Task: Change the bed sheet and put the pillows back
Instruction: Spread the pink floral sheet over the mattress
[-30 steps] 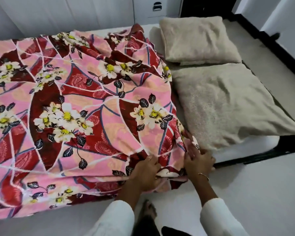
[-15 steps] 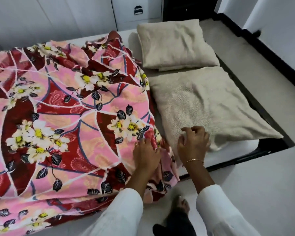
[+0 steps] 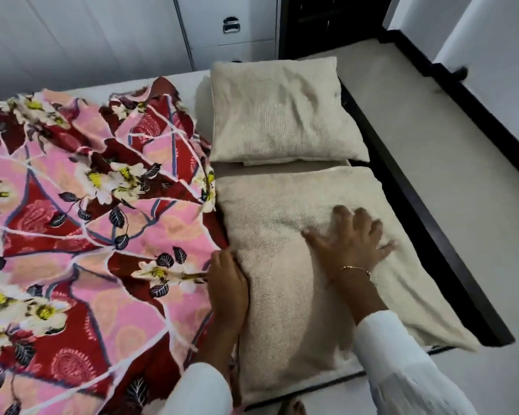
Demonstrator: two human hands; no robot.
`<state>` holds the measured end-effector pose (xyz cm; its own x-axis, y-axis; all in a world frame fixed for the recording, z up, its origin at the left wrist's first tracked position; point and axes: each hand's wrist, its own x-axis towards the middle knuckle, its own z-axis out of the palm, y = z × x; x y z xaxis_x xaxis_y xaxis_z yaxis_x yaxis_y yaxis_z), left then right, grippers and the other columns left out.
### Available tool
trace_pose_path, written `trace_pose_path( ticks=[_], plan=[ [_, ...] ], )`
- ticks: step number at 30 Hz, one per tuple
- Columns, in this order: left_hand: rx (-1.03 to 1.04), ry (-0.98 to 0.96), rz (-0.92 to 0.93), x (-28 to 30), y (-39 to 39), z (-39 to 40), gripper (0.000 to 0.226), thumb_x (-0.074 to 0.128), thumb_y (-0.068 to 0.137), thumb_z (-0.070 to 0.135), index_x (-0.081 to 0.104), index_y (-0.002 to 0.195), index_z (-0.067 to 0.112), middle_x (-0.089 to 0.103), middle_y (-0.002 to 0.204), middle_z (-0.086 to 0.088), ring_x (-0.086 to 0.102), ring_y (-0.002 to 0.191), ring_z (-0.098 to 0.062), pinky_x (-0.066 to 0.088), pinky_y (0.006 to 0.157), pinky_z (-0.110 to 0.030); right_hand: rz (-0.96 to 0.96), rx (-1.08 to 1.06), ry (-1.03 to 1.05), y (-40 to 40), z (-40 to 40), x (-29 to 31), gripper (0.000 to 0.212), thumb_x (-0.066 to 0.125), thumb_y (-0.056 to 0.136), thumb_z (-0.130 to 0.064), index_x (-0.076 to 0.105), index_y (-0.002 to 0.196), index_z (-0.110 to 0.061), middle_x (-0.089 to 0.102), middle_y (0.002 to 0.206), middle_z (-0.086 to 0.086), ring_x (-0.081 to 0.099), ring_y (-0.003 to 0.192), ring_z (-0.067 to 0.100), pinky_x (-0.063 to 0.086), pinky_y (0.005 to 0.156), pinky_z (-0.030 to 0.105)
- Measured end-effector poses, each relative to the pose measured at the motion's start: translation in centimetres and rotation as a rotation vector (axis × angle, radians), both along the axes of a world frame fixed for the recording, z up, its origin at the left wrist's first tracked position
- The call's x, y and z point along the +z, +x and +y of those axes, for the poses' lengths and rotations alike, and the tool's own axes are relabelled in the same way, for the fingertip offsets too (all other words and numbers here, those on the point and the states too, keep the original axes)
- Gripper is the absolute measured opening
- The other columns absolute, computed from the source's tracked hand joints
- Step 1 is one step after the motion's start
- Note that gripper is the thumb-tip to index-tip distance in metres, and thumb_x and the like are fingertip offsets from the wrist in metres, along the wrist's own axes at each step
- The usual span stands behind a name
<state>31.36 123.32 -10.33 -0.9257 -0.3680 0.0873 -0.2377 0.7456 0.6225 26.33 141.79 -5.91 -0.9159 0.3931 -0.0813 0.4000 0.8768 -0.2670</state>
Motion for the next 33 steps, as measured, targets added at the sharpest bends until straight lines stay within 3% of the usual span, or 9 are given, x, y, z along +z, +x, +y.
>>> trace_pose_path(
  ticks=[3, 5, 9, 12, 14, 19, 24, 28, 33],
  plan=[
    [0.099, 0.31, -0.152, 1.7, -0.8, 1.5, 0.056, 0.031, 0.084, 0.04, 0.062, 0.11, 0.002, 0.065, 0.105, -0.02, 0.059, 0.101, -0.034, 0.036, 0.079, -0.033, -0.147, -0.036, -0.039, -0.9, 1.0, -0.4, 0.1, 0.046, 0.058, -0.087, 0.017, 0.142, -0.039, 0.011, 0.154, 0.003, 0.011, 0.139, 0.038, 0.015, 0.106, 0.061],
    [0.124, 0.33, -0.255, 2.3, -1.5, 1.8, 0.068, 0.033, 0.08, 0.06, 0.06, 0.115, 0.009, 0.064, 0.109, -0.017, 0.057, 0.104, -0.032, 0.039, 0.081, -0.032, -0.145, -0.029, -0.025, -1.0, 0.6, -0.6, 0.102, 0.046, 0.059, -0.086, 0.014, 0.143, -0.038, 0.009, 0.154, 0.01, 0.015, 0.137, 0.039, 0.022, 0.104, 0.057],
    [0.079, 0.334, -0.519, 3.6, -2.4, 3.0, 0.101, 0.046, 0.062, 0.083, 0.04, 0.136, 0.014, 0.052, 0.129, -0.016, 0.049, 0.12, -0.034, 0.04, 0.099, -0.042, -0.104, -0.055, 0.008, -1.1, 0.1, -1.3, 0.091, 0.051, 0.071, -0.076, 0.026, 0.142, -0.025, 0.035, 0.139, 0.022, 0.038, 0.119, 0.04, 0.034, 0.095, 0.045],
    [0.07, 0.434, -0.544, 4.5, -2.5, 3.7, 0.081, 0.055, 0.08, 0.062, 0.032, 0.142, 0.014, 0.048, 0.137, -0.013, 0.045, 0.125, -0.033, 0.038, 0.102, -0.039, 0.219, 0.045, 0.041, -1.2, 0.4, -1.4, 0.04, 0.057, 0.082, -0.038, 0.063, 0.105, -0.006, 0.066, 0.088, 0.022, 0.058, 0.079, 0.038, 0.035, 0.075, 0.037],
    [0.056, 0.37, -0.446, 5.3, -2.2, 4.3, 0.061, 0.054, 0.089, 0.046, 0.037, 0.138, 0.013, 0.055, 0.131, -0.012, 0.05, 0.12, -0.033, 0.041, 0.096, -0.037, 0.422, 0.056, 0.041, -1.0, 0.7, -0.6, 0.021, 0.05, 0.074, -0.014, 0.067, 0.077, -0.001, 0.062, 0.056, 0.018, 0.055, 0.055, 0.034, 0.04, 0.058, 0.032],
    [0.071, 0.259, -0.087, 7.9, -1.2, 3.6, 0.031, 0.051, 0.094, 0.028, 0.056, 0.119, 0.01, 0.064, 0.114, -0.015, 0.059, 0.1, -0.032, 0.034, 0.071, -0.027, 0.611, -0.022, -0.018, 0.1, -1.4, 4.5, 0.023, 0.057, 0.065, 0.01, 0.069, 0.084, 0.002, 0.062, 0.058, 0.02, 0.055, 0.063, 0.039, 0.041, 0.051, 0.031],
    [0.066, 0.243, 0.051, 12.5, -1.8, -2.1, 0.024, 0.045, 0.096, 0.022, 0.059, 0.112, 0.008, 0.064, 0.104, -0.016, 0.056, 0.098, -0.034, 0.04, 0.077, -0.037, 0.76, -0.015, -0.035, 0.3, -6.7, 10.2, 0.026, 0.059, 0.067, 0.006, 0.07, 0.09, 0.001, 0.066, 0.065, 0.022, 0.057, 0.063, 0.04, 0.046, 0.056, 0.034],
    [0.1, 0.132, 0.091, 14.7, -1.4, -12.1, 0.025, 0.044, 0.096, 0.023, 0.059, 0.108, 0.008, 0.063, 0.095, -0.016, 0.058, 0.092, -0.03, 0.036, 0.068, -0.034, 0.814, 0.11, -0.093, 0.6, -15.6, 12.6, 0.021, 0.059, 0.063, 0.0, 0.07, 0.08, 0.0, 0.063, 0.057, 0.02, 0.058, 0.052, 0.037, 0.047, 0.048, 0.032],
    [0.279, -0.119, 0.049, 15.7, 0.9, -27.8, 0.028, 0.043, 0.094, 0.02, 0.06, 0.108, 0.004, 0.062, 0.095, -0.028, 0.058, 0.093, -0.041, 0.043, 0.072, -0.04, 0.743, 0.304, -0.36, 1.7, -31.4, 12.2, 0.014, 0.057, 0.053, -0.001, 0.067, 0.064, -0.002, 0.058, 0.047, 0.015, 0.055, 0.038, 0.032, 0.04, 0.034, 0.026]
  ],
)
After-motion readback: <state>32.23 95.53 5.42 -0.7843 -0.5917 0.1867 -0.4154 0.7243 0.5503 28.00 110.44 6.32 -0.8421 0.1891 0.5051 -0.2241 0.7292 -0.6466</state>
